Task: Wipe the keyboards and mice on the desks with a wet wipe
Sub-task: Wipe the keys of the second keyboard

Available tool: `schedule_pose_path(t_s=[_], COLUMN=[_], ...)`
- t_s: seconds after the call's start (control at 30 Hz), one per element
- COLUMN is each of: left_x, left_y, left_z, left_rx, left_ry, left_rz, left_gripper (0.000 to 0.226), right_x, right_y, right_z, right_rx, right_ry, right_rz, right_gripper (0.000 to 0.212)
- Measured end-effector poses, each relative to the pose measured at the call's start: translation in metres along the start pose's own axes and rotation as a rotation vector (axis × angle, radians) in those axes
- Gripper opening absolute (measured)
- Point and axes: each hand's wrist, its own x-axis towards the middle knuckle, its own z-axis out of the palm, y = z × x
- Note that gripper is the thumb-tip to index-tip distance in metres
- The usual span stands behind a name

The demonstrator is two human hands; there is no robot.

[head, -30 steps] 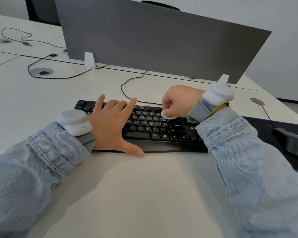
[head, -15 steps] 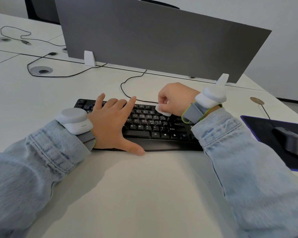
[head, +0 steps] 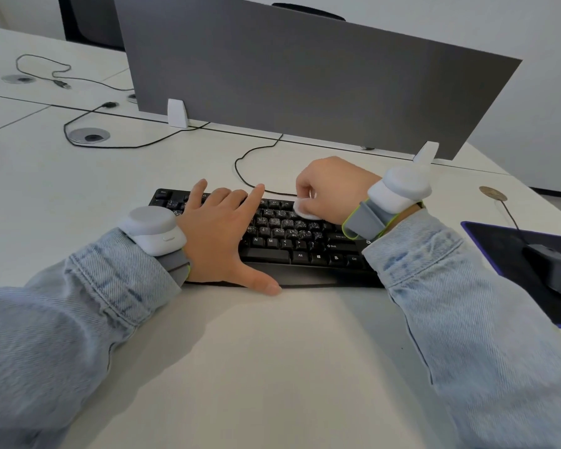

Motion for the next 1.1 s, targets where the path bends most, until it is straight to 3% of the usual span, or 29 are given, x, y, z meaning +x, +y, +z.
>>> schedule_pose_path(t_s=[0.13, 0.43, 0.77, 0.97, 1.1], left_x=[0.001, 0.001, 0.001, 0.0, -0.001], left_y=[0.0, 0.002, 0.001, -0.001, -0.008], left_z=[0.001, 0.001, 0.002, 0.0, -0.007], left_rx=[-0.007, -0.005, -0.007, -0.011, -0.033], left_ry=[0.01, 0.016, 0.027, 0.006, -0.051], left_rz=[0.002, -0.008, 0.002, -0.002, -0.017], left_gripper=[0.155, 0.156, 0.155, 0.153, 0.154], right_x=[-0.001, 0.001, 0.003, 0.015, 0.015], right_y=[-0.005, -0.004, -0.004, 0.014, 0.025], right_z=[-0.006, 0.007, 0.011, 0.019, 0.026], right_rx=[0.058, 0.024, 0.059, 0.114, 0.136], right_ry=[0.115, -0.009, -0.002, 0.268, 0.139], right_rz=[-0.035, -0.032, -0.062, 0.066, 0.093], right_gripper=[0.018, 0.016, 0.018, 0.017, 0.019])
